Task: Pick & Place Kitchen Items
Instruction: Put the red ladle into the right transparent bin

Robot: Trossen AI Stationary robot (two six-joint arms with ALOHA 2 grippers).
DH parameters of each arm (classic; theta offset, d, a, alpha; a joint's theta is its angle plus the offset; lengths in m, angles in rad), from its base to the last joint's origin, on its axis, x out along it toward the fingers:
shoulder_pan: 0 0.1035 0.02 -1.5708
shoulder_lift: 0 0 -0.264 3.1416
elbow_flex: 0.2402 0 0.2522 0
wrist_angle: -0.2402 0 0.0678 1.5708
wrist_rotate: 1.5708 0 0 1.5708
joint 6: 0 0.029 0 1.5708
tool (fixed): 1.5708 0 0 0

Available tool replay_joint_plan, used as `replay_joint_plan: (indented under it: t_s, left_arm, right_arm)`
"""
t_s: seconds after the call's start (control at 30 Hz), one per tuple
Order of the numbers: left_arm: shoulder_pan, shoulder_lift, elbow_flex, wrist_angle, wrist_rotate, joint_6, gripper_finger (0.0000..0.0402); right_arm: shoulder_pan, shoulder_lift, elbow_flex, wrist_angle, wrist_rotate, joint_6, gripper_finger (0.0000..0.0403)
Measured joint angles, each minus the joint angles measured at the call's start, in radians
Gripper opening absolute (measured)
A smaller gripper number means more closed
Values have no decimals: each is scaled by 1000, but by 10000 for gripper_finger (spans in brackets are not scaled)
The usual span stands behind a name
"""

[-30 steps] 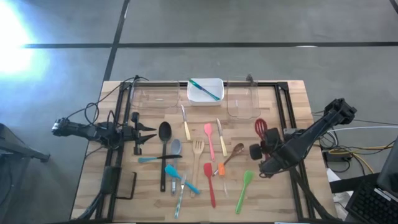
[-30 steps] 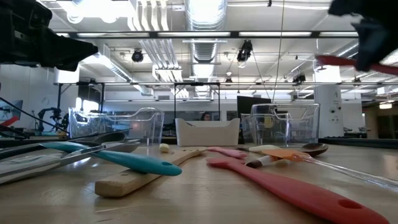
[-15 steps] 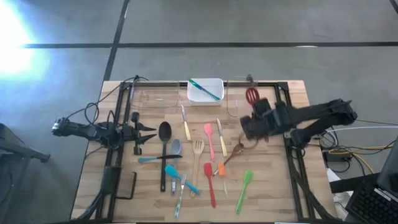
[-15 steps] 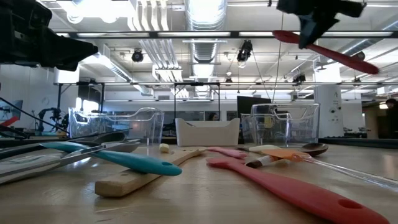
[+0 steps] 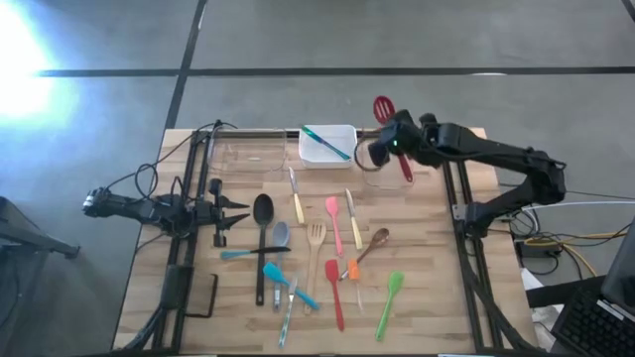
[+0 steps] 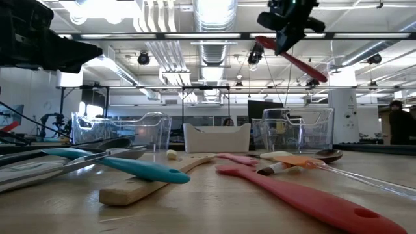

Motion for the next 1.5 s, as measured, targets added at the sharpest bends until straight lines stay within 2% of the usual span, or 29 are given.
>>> replay_joint_plan:
  t_s: [0.4,0.73,0.87,1.1,1.27,1.5]
  left_arm:
    - [0,0,0,0,0,22,101]
    - [0,0,0,0,0,21,101]
    - [0,0,0,0,0,21,101]
    - [0,0,0,0,0,20,101]
    - [0,0,0,0,0,19,101]
    - [0,0,0,0,0,19,101]
  right_arm:
    - [-179,134,-17,176,-117,-209,33]
    - [-278,278,-17,205,-235,-228,33]
    - [-298,311,-19,207,-285,-206,33]
    - [-300,330,-40,211,-288,-186,33]
    - [-300,308,-108,224,-288,-160,33]
    - [-306,296,-210,340,-325,-137,33]
